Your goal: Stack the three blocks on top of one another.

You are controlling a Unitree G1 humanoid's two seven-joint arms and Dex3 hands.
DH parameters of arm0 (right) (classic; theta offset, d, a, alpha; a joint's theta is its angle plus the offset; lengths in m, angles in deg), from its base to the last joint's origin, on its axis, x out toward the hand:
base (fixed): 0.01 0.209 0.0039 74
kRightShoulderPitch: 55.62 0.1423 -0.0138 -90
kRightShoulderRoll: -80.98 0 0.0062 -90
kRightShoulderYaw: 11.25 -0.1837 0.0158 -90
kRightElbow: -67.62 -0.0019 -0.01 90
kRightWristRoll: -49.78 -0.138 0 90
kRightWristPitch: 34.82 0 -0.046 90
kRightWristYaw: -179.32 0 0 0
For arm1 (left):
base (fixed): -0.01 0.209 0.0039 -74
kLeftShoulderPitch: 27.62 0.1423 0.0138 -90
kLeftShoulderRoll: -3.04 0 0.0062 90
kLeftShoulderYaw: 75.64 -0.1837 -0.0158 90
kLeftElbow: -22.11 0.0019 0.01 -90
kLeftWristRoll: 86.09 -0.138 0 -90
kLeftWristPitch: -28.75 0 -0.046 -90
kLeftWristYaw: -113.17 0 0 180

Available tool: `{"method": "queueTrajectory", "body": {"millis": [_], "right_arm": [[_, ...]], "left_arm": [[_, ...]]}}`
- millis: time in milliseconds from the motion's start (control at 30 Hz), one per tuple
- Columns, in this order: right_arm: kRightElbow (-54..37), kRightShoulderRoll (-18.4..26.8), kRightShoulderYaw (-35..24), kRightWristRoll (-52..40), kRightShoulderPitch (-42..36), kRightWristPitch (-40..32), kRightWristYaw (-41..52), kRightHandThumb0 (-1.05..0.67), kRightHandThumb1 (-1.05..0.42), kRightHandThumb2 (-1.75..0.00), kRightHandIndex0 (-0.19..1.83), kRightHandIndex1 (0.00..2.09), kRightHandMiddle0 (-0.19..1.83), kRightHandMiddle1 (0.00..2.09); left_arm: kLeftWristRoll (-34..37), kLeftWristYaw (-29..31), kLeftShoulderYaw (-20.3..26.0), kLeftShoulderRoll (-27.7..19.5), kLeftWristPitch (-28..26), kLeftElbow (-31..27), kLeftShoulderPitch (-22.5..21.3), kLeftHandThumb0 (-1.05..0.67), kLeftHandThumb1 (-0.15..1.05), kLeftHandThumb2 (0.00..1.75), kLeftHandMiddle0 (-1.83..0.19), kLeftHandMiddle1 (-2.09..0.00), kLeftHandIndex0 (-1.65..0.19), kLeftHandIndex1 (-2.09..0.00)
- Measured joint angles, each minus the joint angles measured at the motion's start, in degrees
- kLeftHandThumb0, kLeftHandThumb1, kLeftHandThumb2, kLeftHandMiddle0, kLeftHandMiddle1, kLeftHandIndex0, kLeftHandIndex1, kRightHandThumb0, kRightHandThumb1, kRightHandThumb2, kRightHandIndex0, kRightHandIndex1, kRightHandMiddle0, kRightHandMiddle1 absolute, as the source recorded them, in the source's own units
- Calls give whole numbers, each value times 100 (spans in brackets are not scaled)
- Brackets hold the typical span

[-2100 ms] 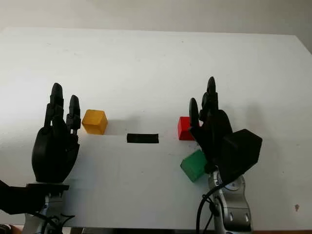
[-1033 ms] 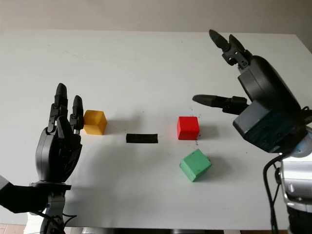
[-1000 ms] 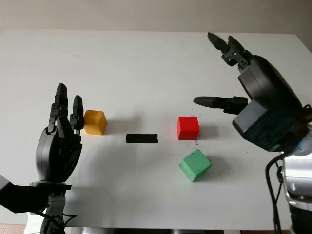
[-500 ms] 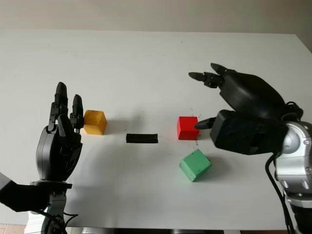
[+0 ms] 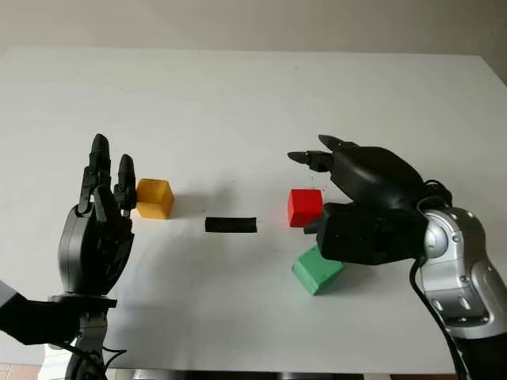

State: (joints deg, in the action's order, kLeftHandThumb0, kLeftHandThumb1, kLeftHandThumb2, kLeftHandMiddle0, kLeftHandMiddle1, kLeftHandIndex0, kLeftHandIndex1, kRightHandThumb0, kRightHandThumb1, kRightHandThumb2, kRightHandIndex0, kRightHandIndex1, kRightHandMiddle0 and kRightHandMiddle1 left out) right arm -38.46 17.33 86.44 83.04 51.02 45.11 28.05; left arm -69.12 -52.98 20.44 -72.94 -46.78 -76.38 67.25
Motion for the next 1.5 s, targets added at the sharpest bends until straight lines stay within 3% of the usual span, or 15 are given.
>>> {"method": "queueTrajectory", "body": {"millis": [500, 900, 967, 1067, 1233, 1500], "right_arm": [[565, -29, 201, 878, -22, 776, -923, -59, -84, -6, 13, 8, 51, 10], [731, -222, 198, 975, -25, 1032, -1339, -54, -86, -6, 26, 11, 77, 24], [735, -247, 193, 959, -25, 1038, -1346, -53, -87, -6, 29, 9, 76, 38], [736, -277, 174, 898, -25, 1040, -1344, -50, -87, -5, 34, 7, 65, 76], [736, -310, 139, 833, -24, 1082, -1321, -44, -91, -6, 39, 7, 63, 109], [759, -239, 123, 899, -17, 1334, -1282, -41, -91, -5, 44, 7, 56, 124]], "left_arm": [[42, 61, 18, 0, 80, 88, 3, -71, 105, 65, 19, 0, 19, 0], [123, 90, 21, 3, 80, 89, 3, -71, 105, 63, 19, 0, 19, 0], [122, 90, 21, 3, 80, 89, 3, -71, 105, 63, 19, 0, 19, 0], [122, 93, 22, 3, 104, 109, 3, -70, 105, 63, 19, 0, 19, 0], [120, 90, 22, 2, 97, 110, 8, -70, 105, 65, 19, 0, 19, 0], [59, 57, 22, 2, 101, 100, 41, -71, 105, 64, 19, 0, 19, 0]]}}
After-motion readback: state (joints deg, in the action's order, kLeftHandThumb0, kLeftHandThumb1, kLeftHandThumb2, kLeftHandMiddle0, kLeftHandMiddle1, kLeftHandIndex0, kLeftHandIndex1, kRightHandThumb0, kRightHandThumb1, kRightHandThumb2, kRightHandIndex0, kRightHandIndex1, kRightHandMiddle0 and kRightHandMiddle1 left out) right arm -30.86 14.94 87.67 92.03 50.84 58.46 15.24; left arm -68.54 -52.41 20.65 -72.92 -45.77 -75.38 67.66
